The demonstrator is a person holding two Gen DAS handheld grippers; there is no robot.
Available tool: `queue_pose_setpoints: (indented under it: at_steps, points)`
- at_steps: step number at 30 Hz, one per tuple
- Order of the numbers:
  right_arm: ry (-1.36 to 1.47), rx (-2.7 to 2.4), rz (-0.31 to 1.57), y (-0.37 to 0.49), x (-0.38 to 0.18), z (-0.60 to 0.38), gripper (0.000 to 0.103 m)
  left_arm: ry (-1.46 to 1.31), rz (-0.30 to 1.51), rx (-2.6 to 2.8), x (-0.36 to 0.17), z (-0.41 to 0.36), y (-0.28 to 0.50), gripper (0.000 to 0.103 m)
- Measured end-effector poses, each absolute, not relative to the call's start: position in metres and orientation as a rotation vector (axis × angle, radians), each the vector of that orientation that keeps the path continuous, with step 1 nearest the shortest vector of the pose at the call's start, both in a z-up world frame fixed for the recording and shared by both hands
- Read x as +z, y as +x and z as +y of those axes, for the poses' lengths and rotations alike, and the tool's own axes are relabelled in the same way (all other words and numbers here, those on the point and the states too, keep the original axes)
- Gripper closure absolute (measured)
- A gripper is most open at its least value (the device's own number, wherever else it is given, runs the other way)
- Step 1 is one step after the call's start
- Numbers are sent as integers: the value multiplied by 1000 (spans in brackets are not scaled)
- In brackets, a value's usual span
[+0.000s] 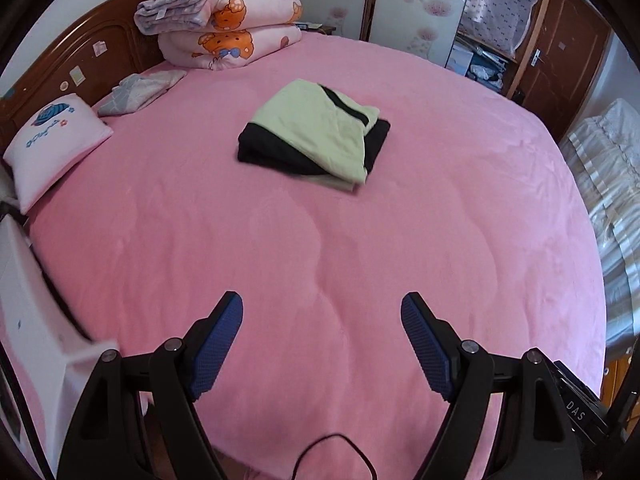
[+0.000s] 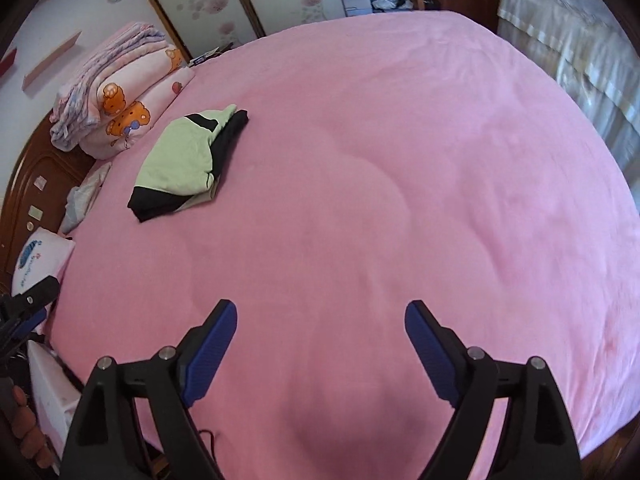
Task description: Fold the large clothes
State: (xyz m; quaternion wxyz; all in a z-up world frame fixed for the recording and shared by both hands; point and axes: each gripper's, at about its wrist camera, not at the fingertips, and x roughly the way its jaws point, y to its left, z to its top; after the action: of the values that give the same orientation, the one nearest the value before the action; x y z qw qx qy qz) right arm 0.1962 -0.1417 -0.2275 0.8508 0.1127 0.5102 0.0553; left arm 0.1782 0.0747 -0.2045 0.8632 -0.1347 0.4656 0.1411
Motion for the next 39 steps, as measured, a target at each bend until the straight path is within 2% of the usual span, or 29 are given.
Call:
queue_pose_setpoints:
  at_steps: [8,12,17,21,25,29,39]
  points:
    - [239,68,1194,109,-229,-191,15,-236,1039,234,-186,30,102,23]
    - [121,60,1207,79,-205,-199,15,-191,1079,169,-173,10,85,23]
    - [176,44,1212,48,-174,-209,8,-176,1117,79,-156,-5,77,23]
    - [181,30,1204,25,-148,-207,7,-185,1166,-35,-139,-18,69,23]
    - [263,64,1228,8,-124,-204,7,-142,1117,-71,-116,-27,58,23]
    - [263,8,1176,-3,-100,-199,7,-104,1058,-70,-95,-25,59,23]
    - [223,-91,1057,-14,-68,-189,7,-81,1022,-2,-82,-13,59,22]
